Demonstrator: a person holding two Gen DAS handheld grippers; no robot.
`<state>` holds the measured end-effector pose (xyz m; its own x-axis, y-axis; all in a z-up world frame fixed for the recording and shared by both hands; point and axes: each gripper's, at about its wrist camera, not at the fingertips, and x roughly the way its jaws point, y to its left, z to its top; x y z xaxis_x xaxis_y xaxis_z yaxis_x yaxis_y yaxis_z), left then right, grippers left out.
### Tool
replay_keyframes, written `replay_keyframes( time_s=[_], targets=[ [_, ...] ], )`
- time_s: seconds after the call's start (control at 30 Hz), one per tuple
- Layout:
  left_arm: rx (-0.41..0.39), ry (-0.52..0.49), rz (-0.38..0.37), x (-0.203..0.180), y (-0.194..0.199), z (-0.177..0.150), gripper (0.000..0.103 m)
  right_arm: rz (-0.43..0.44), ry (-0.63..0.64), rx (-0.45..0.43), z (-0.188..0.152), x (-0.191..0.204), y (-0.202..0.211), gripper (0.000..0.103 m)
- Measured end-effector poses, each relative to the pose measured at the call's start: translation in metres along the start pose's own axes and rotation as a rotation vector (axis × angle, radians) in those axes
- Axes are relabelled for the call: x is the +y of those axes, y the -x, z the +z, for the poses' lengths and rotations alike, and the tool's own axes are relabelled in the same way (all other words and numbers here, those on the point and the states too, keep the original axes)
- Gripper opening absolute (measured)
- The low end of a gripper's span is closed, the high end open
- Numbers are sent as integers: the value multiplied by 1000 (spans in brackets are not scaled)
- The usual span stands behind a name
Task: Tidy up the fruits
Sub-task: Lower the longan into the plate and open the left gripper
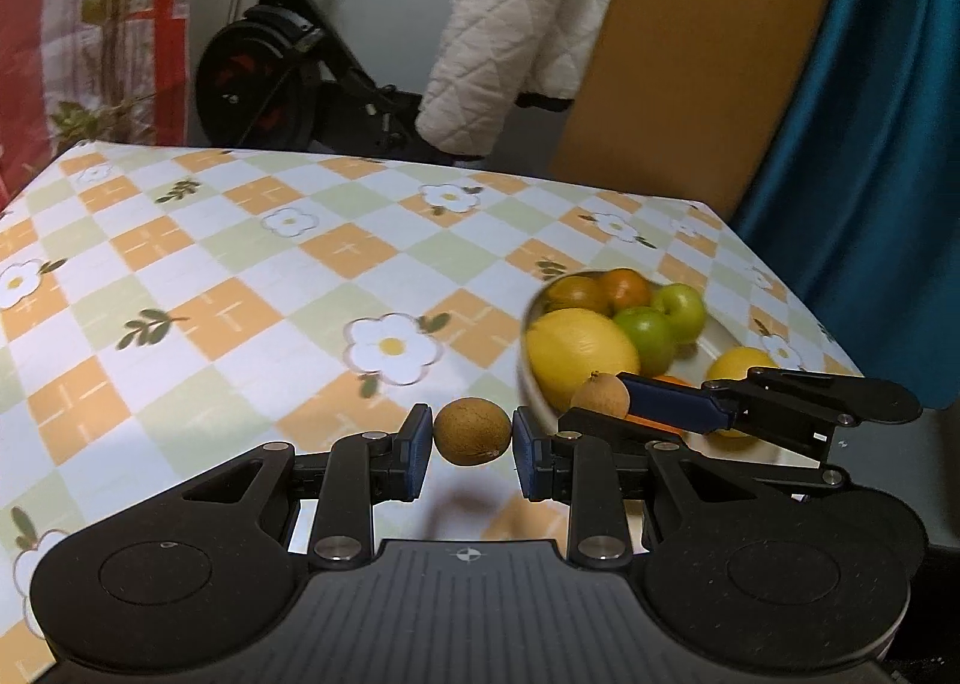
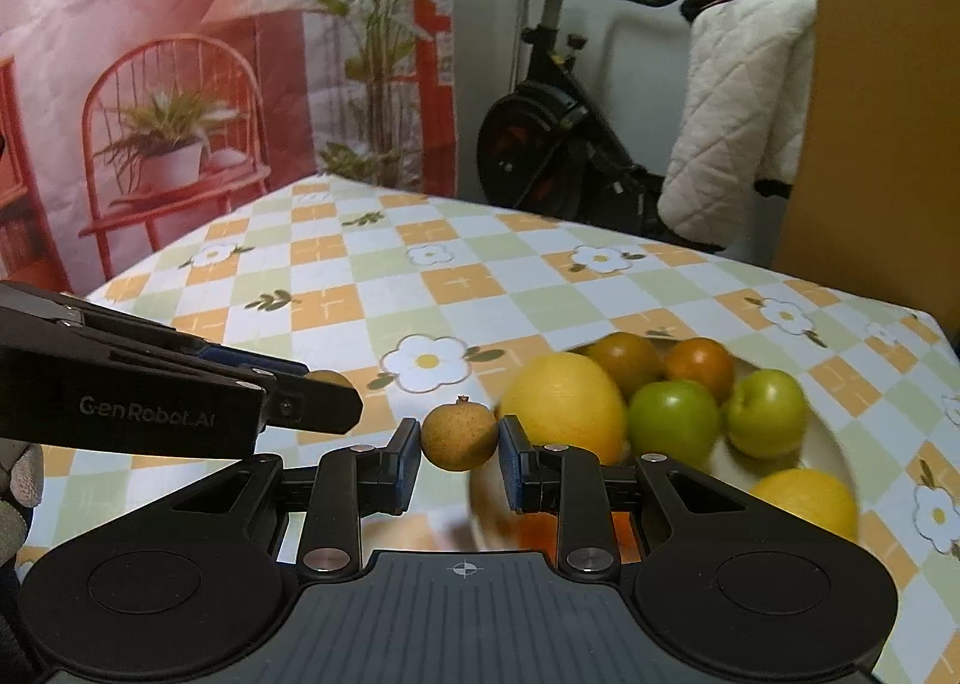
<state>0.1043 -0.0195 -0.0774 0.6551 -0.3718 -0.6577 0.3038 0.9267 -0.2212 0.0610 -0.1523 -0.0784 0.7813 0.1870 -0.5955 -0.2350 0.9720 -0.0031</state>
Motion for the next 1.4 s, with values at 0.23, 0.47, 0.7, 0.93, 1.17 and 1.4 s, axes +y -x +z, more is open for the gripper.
replay_keyframes(
  time_s=[0.23,0.47,0.7,0.93,1.17,1.4],
  targets=[
    [11,-65,-19,-31,-5,7,31,-23,-58,-33,-9,-29,16,25],
    [31,-91,-38,-51,-13,9,31,-51,-106,-48,-20,-54,26,25],
    [50,-105,-59,-65,-20,11,31,-71,-135,-54,-30,-68,35,25],
    [59,-124,-93,-76,-25,14,31,-78,-144,-55,-36,-73,44,25],
    [91,-146,-140,-84,-28,6,31,-72,-137,-32,-45,-73,51,25],
    [117,-169,-164,-90,-32,1,31,-79,-137,-16,-50,-75,53,25]
  ],
)
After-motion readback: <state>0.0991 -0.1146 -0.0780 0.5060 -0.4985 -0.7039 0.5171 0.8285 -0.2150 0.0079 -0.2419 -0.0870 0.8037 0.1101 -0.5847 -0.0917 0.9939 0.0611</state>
